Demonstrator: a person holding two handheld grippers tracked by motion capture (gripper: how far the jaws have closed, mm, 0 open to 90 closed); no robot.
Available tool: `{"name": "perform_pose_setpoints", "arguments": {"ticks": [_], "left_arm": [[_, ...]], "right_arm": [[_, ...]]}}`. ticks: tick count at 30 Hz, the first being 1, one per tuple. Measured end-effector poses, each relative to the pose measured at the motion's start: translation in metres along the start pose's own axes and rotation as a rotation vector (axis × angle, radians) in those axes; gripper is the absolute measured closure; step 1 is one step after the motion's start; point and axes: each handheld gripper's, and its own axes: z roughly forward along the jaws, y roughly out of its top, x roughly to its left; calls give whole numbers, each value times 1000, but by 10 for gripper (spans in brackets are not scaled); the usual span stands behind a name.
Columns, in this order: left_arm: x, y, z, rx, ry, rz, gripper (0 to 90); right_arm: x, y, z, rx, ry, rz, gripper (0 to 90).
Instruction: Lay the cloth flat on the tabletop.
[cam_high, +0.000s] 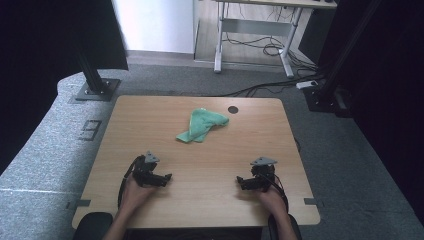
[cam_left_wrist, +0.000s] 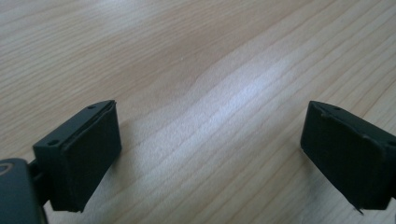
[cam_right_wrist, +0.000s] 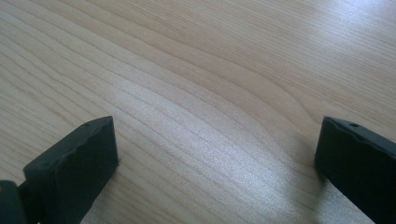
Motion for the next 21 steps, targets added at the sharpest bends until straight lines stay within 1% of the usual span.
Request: {"name": "perform_pose_setpoints", "arguments": {"ticks": [3,4,6,7,10,11,13,17,18,19,20,21], "left_arm": [[0,4,0,-2,3,9,60],[0,8,-1,-6,-9,18,92],[0,10,-2,-8,-8,19,103],[2,15,-2,-22,-14,16,111],[5,24,-2,-30,-17,21,139],[5,24,-2,-30,-17,21,141],[7,34,0,-46,-21,23,144],[10,48,2,-71,-31,35,173],[10,48,2,-71,-31,35,179],[11,56,4,-75,-38,36,180],[11,56,4,-75,-38,36,182],[12,61,5,-78,-44,40,182]], "right_arm": [[0,0,0,0,0,0,0],[0,0,0,0,0,0,0],[0,0,0,0,0,0,0],[0,0,0,1,0,1,0],[0,0,0,0,-1,1,0],[0,0,0,0,-1,1,0],[0,0,0,1,-2,2,0],[0,0,0,1,-2,2,0],[0,0,0,1,-2,2,0],[0,0,0,1,-2,2,0],[0,0,0,1,-2,2,0],[0,0,0,1,-2,2,0]]}}
